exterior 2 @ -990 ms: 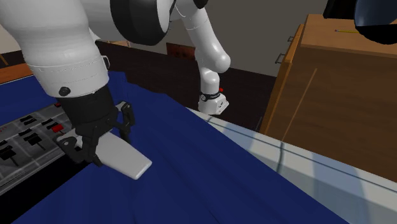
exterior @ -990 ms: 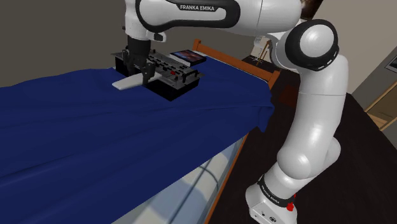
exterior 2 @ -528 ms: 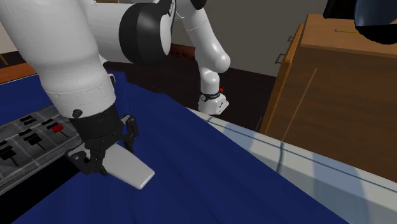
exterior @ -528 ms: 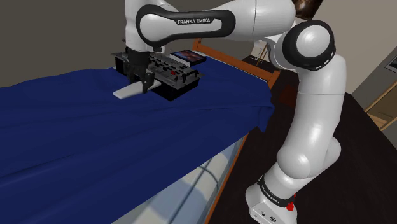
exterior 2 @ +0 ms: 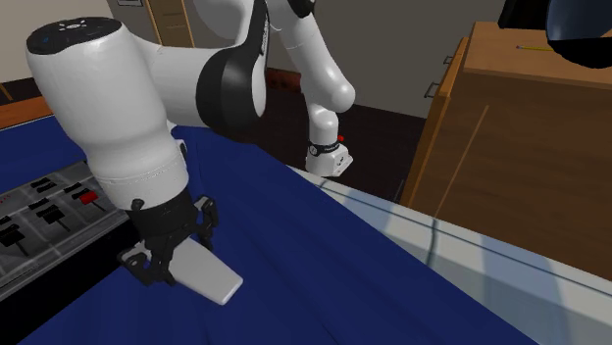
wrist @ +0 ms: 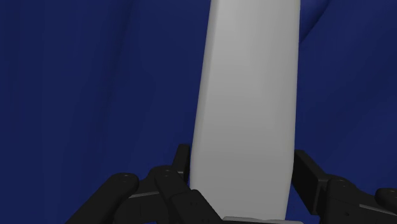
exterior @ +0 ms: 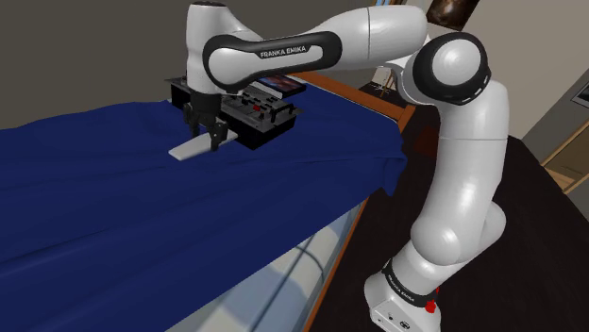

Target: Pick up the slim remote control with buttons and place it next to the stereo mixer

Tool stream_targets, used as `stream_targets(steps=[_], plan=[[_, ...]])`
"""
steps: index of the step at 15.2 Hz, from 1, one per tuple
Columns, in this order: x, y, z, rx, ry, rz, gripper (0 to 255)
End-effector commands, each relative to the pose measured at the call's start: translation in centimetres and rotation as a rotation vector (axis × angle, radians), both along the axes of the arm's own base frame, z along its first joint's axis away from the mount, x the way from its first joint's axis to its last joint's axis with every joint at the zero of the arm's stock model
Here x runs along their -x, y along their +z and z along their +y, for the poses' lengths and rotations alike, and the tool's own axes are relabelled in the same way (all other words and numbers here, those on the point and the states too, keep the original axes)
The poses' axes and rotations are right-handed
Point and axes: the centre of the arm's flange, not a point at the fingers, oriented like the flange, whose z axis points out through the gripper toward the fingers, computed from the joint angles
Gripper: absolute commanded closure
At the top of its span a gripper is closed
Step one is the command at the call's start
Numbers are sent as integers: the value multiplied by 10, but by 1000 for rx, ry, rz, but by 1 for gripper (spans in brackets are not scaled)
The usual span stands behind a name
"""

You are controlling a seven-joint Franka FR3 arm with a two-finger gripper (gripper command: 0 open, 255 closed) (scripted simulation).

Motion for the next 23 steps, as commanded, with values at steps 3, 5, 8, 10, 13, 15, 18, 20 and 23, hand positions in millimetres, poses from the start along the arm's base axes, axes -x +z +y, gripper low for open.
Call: stream_targets(steps=[3, 5, 8, 10, 13, 15, 18, 20, 23], plan=[[0, -21, 1, 0, 0, -1, 255], [0, -32, 1, 0, 0, -1, 255], [0, -47, 1, 0, 0, -1, 255], [0, -58, 1, 0, 0, -1, 255], [0, -58, 1, 0, 0, -1, 255], [0, -58, 1, 0, 0, -1, 255], [0, -58, 1, 0, 0, -1, 0], [0, -58, 1, 0, 0, -1, 0], [0, -58, 1, 0, 0, -1, 0]])
